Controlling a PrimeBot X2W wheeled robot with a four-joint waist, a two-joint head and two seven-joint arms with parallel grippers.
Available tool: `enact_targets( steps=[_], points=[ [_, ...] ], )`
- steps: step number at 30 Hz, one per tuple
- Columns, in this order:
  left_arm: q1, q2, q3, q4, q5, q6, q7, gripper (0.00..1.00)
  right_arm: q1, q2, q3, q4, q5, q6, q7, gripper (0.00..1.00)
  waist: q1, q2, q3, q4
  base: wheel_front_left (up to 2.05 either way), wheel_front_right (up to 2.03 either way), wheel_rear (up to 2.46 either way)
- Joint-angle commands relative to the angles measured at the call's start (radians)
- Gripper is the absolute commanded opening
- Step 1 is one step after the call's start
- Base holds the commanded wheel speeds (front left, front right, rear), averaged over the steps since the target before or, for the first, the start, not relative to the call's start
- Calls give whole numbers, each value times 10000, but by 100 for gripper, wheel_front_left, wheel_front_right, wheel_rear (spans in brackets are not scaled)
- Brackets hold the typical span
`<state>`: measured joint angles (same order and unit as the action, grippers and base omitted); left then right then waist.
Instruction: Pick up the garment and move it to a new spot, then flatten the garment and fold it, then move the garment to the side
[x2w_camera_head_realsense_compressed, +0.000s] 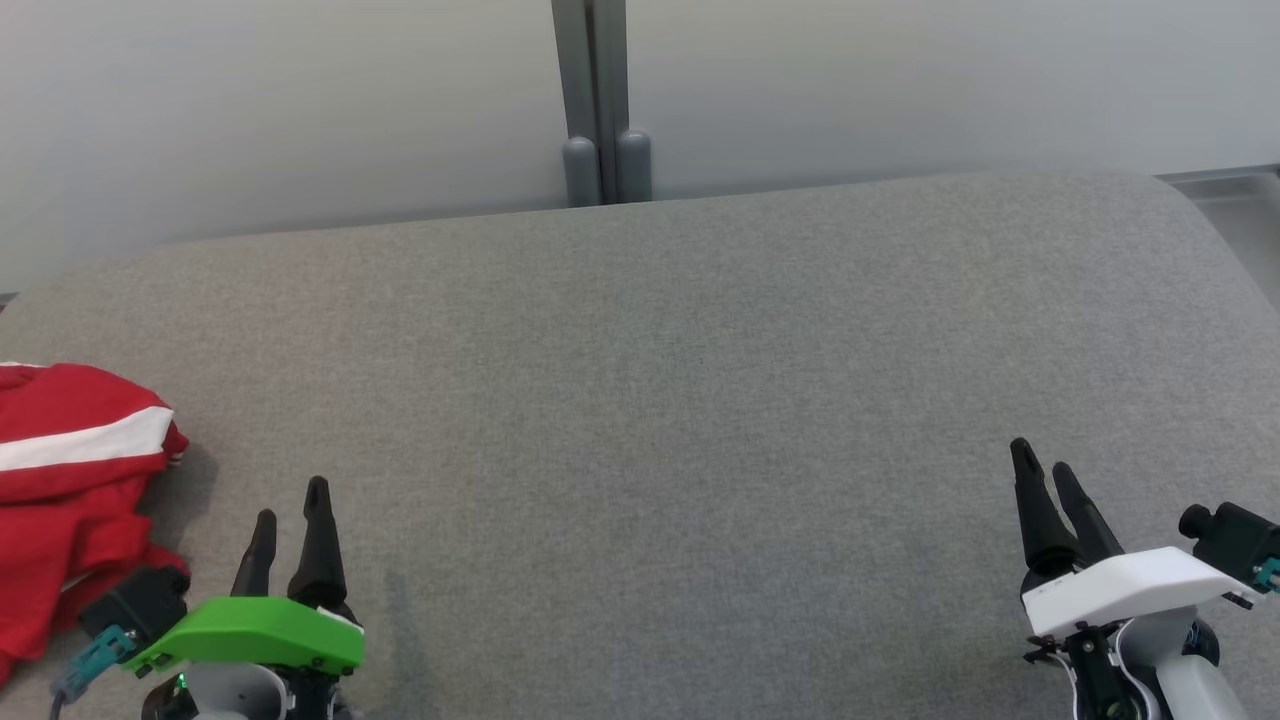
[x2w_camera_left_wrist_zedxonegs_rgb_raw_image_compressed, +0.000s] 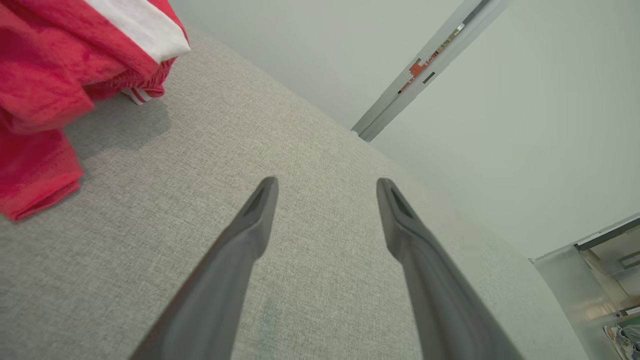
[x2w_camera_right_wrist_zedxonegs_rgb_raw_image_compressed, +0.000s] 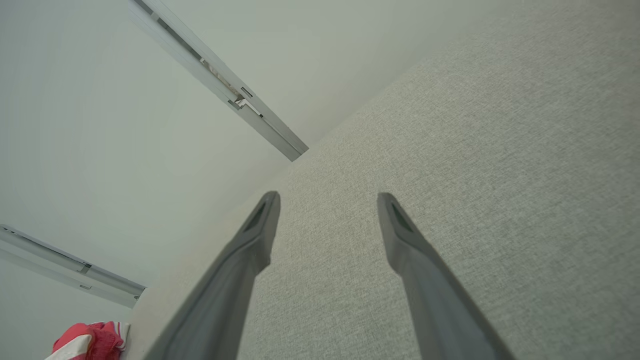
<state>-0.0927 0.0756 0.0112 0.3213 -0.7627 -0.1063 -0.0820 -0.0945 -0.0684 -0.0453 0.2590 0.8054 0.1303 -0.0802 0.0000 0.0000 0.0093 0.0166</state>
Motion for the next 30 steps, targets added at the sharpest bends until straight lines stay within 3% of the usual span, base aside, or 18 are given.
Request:
enact_targets(
  steps=[1, 12, 30],
  points=[
    [-241, 124, -53, -69, 373, 27, -107, 100, -159, -63, 23, -101, -346, 3, -129, 100, 0, 0, -5, 5, 0, 0, 0],
    [-208, 268, -498, 12, 1893, 241, -459, 100, -239, -77, 34, -47, -1801, 4, -474, 100, 0, 0, -13, 19, 0, 0, 0],
    [-315, 362, -956, -112, 3888, 206, -949, 100, -478, 45, 136, -353, -3834, 5, -972, 100, 0, 0, -16, 93, 0, 0, 0]
  ],
)
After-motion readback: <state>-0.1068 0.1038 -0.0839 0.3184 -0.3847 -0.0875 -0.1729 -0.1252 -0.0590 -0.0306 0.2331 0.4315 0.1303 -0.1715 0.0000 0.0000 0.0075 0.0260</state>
